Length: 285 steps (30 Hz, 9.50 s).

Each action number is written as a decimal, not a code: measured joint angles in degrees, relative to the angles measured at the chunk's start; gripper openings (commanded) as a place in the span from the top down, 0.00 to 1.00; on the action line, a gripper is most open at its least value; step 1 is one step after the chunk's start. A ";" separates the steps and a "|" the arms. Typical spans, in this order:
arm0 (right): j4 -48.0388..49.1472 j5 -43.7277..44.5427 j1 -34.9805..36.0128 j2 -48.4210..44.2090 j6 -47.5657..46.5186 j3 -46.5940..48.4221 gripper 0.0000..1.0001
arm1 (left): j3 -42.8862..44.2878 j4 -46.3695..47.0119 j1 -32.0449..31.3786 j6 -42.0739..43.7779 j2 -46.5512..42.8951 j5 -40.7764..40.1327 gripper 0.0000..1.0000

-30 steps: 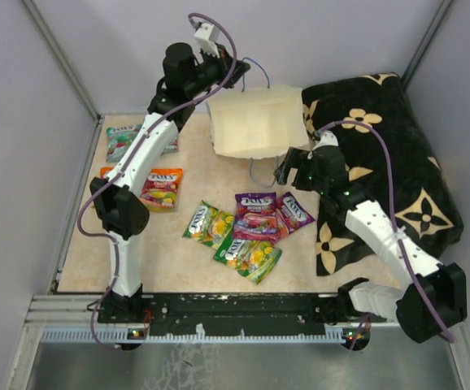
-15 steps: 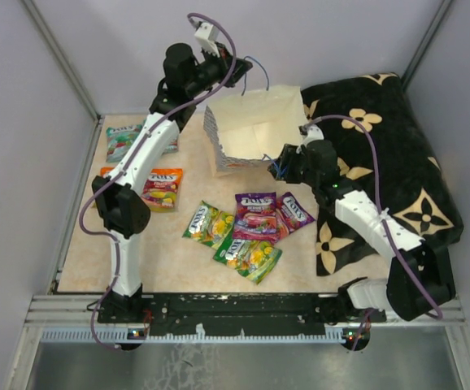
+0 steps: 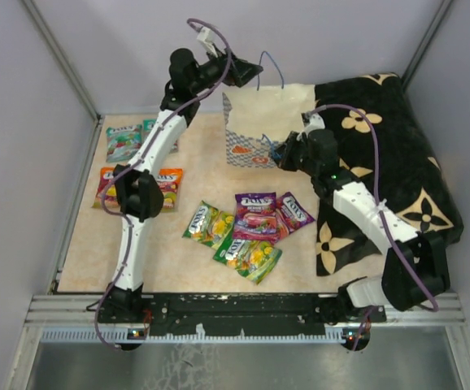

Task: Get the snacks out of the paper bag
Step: Adjust the paper bag at the center of the board, then move the snack to the center of the board.

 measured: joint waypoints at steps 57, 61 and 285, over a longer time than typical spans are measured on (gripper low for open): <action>-32.33 -18.10 -10.58 25.42 -12.55 48.30 0.01 | -51.30 16.52 2.86 -3.76 -10.36 -17.90 0.17; -44.59 -4.00 -4.42 33.70 -17.05 61.31 0.01 | -52.92 16.83 2.82 -4.72 -10.88 -17.33 0.17; -8.55 -0.50 0.37 1.20 -1.22 -12.70 0.46 | -109.77 2.01 -4.15 -3.37 -75.38 -26.82 0.01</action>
